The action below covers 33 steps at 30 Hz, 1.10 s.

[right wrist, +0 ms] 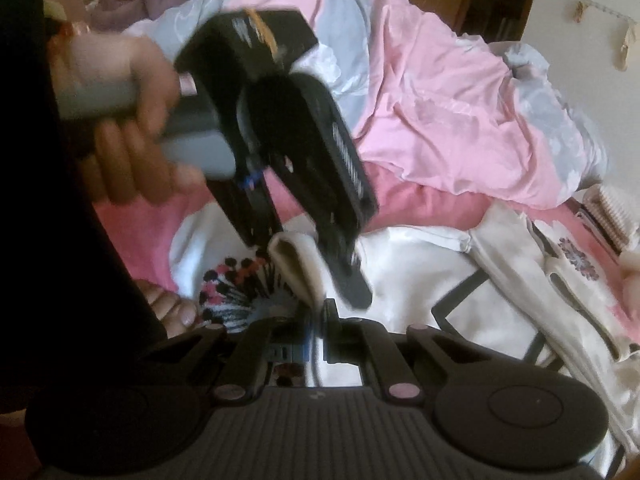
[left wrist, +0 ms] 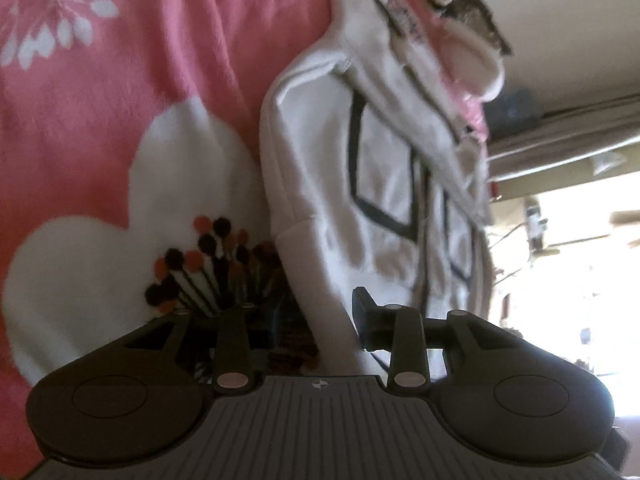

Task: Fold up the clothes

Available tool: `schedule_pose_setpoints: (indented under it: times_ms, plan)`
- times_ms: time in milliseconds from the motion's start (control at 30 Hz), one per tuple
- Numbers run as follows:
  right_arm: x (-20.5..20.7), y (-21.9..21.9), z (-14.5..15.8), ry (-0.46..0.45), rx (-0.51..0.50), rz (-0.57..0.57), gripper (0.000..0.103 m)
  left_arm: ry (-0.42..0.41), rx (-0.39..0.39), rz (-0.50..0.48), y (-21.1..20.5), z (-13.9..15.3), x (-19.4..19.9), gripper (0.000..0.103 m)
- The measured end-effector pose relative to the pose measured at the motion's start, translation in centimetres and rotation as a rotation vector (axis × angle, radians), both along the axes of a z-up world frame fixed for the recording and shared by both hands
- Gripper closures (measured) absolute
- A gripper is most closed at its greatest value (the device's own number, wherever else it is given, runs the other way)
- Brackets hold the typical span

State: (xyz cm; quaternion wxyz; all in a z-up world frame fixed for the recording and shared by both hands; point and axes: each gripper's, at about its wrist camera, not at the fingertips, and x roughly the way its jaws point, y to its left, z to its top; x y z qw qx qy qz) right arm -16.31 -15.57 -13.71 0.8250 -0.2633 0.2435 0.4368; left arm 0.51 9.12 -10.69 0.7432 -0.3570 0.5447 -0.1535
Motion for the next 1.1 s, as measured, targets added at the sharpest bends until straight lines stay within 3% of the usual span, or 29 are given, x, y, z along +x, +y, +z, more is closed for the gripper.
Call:
schedule_pose_setpoints:
  times_ms: [67,133,200,267,433,533,733,900,1100]
  plan:
    - [0.2,-0.4,0.4,0.027,0.010,0.002,0.096,-0.011,0.019,-0.019,-0.5,-0.1,0.1,0.084]
    - [0.3,-1.3,0.8,0.058,0.030,-0.002,0.094,-0.039,0.060,-0.045,-1.0,0.2,0.1,0.086]
    - [0.5,-2.6,1.3,0.089,0.059,-0.037,0.079,-0.059,0.104,-0.074,-1.5,0.4,0.0,0.087]
    - [1.2,-4.6,1.6,0.127,0.090,-0.123,0.073,-0.077,0.161,-0.106,-1.9,0.6,-0.2,0.087]
    - [4.1,-12.9,2.9,0.290,0.273,-0.499,0.071,-0.139,0.280,-0.175,-3.2,1.3,-0.8,0.087]
    - [4.6,-20.0,3.4,0.385,0.442,-0.752,0.066,-0.168,0.340,-0.208,-3.8,1.5,-1.1,0.087]
    - [2.6,-31.2,3.1,0.414,0.626,-1.153,0.061,-0.186,0.406,-0.237,-4.8,1.6,-1.3,0.087]
    - [2.6,-35.8,-0.2,0.563,0.753,-1.293,0.061,-0.183,0.418,-0.231,-5.3,1.5,-1.2,0.087]
    - [2.7,-37.5,-3.8,0.733,0.879,-1.343,0.061,-0.182,0.422,-0.227,-5.5,1.5,-1.2,0.086]
